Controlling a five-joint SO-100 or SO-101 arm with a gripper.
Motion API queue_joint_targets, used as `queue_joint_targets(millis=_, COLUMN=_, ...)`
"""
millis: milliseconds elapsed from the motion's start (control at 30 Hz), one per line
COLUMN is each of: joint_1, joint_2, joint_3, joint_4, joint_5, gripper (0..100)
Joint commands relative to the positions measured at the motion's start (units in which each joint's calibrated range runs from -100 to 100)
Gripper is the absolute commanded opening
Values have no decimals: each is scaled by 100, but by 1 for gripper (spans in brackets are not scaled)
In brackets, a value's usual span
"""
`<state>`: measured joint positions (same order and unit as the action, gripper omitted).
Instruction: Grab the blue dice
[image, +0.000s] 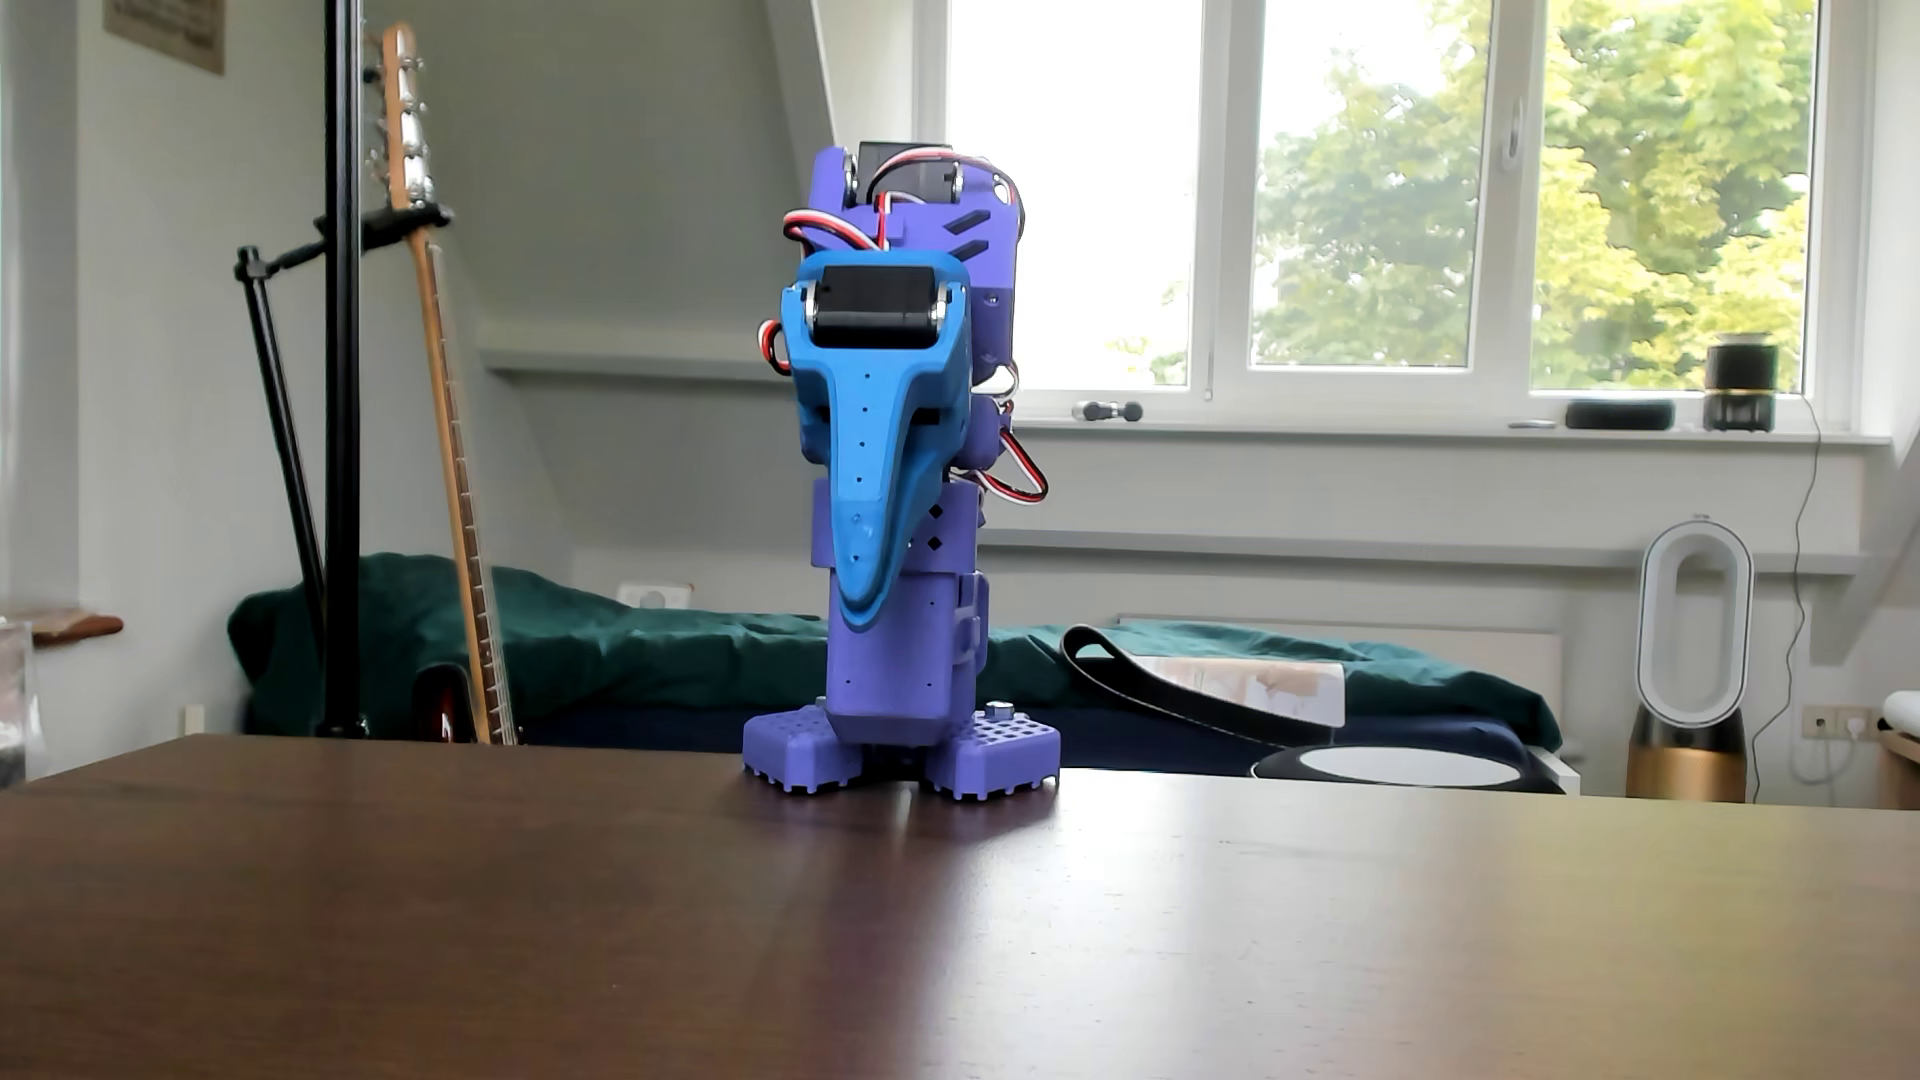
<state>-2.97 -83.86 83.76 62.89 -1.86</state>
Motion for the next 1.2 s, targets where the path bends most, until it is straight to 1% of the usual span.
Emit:
queue_joint_targets(millis=0, joint_1=27, joint_2=-592, joint_3=313, joint_4=-128, joint_5=12, gripper=2)
queue_joint_targets(millis=233, joint_1=27, joint_2=-1446, joint_3=1154, joint_4=-51, joint_5=12, gripper=2)
queue_joint_targets(millis=1167, joint_1=2, joint_2=-1505, joint_3=1199, joint_4=-59, joint_5=2, gripper=2)
